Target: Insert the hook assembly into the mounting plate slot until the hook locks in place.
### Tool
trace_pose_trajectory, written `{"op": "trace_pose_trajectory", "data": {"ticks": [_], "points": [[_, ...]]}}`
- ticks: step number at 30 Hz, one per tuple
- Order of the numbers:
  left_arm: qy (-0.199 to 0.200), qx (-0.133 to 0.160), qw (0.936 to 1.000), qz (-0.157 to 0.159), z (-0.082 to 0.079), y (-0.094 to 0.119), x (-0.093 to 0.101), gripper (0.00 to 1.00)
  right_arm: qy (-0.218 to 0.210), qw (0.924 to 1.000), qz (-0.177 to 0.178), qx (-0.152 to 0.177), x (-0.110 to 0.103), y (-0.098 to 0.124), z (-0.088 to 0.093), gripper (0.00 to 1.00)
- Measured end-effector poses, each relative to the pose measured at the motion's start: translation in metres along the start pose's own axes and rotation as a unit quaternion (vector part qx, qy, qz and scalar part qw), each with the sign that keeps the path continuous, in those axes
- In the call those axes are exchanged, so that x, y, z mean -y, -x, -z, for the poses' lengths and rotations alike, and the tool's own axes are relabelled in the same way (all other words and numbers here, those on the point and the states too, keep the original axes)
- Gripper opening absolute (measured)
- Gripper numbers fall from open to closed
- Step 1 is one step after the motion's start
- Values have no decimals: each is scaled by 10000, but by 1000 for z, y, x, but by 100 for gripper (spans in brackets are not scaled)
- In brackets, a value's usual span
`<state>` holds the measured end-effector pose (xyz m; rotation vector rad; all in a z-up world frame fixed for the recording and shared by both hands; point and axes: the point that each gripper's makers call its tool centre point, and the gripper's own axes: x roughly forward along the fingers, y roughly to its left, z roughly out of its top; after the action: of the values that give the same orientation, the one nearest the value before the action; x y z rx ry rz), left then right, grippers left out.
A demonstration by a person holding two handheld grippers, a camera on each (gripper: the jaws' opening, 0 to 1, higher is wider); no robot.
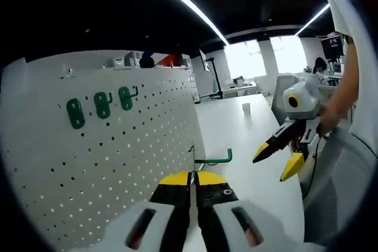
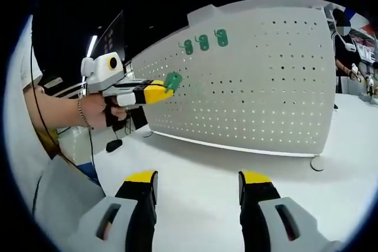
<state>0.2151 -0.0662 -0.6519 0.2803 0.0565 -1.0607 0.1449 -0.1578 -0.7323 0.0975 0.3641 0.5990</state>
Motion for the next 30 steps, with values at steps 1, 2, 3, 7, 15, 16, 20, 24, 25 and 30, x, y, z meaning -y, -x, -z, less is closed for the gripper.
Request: {"op": "trace_pose_trajectory", "data": {"ticks": [1,2,3,7,15,16,20,24,25,30], "points": [[0,-3,10000,-14,0,2,1,2,-18,10000,3,24,0,0,-1,53],[28,18,10000,-49,-1,6,2,2,-31,10000,-5,37,-1,0,-2,53],[51,63,9999,-73,-3,9,2,2,-24,10000,-10,37,-1,0,-2,53],[118,163,9995,-224,-9,21,1,2,-2,10000,-55,36,-4,-1,-2,53],[327,231,9981,-459,-4,43,2,2,-1,9999,-139,43,-9,-1,-1,53],[384,271,9977,-498,-4,45,2,2,10,9999,-138,43,-9,-1,-1,53],[490,391,9960,-635,-7,55,4,2,12,9999,-137,40,-8,0,0,53],[587,466,9946,-713,-8,61,5,2,29,9999,-139,9,-9,1,1,53],[624,476,9941,-748,-8,62,4,2,30,9999,-139,5,-9,1,1,53],[610,484,9938,-798,-7,62,3,2,41,9999,-152,3,-10,0,1,53]]}}
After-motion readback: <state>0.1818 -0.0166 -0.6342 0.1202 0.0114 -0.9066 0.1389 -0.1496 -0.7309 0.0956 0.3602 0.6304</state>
